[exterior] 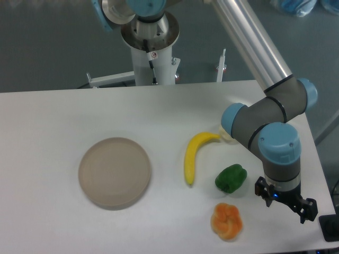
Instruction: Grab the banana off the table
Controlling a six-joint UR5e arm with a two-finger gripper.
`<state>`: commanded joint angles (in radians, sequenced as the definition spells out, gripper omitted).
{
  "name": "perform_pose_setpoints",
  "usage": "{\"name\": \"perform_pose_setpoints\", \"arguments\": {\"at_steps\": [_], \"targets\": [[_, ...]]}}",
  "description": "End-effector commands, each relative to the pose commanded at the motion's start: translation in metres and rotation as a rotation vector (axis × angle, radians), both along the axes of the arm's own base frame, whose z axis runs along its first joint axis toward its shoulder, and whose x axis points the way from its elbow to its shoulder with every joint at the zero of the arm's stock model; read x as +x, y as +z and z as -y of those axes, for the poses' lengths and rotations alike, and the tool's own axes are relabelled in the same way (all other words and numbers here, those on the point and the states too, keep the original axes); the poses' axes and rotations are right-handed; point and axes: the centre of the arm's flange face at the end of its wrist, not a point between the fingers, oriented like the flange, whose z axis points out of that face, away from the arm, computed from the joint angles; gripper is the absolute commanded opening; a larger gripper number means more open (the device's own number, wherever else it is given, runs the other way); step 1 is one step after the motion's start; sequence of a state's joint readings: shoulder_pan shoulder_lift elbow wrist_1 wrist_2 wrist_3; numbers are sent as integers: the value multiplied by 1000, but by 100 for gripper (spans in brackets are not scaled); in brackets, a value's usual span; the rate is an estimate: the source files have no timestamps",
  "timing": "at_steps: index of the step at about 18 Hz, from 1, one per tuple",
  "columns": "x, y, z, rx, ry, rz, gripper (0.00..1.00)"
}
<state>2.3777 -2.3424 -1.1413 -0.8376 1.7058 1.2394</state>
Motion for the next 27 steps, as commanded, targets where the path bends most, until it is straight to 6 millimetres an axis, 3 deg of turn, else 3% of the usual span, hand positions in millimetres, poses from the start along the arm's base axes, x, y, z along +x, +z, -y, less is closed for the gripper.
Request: {"name": "perform_pose_setpoints", "arguments": {"at_steps": [5,7,13,17,20,23,27], "targets": [[5,5,0,1,6,-3,100],[14,7,9,-9,8,7,100],[44,47,74,-66,44,68,100],[74,67,103,-138,60,153,100],[100,54,120,-154,143,224,100],[126,23,128,-154,192,308,100],[148,12,136,-92,262,392,100]]}}
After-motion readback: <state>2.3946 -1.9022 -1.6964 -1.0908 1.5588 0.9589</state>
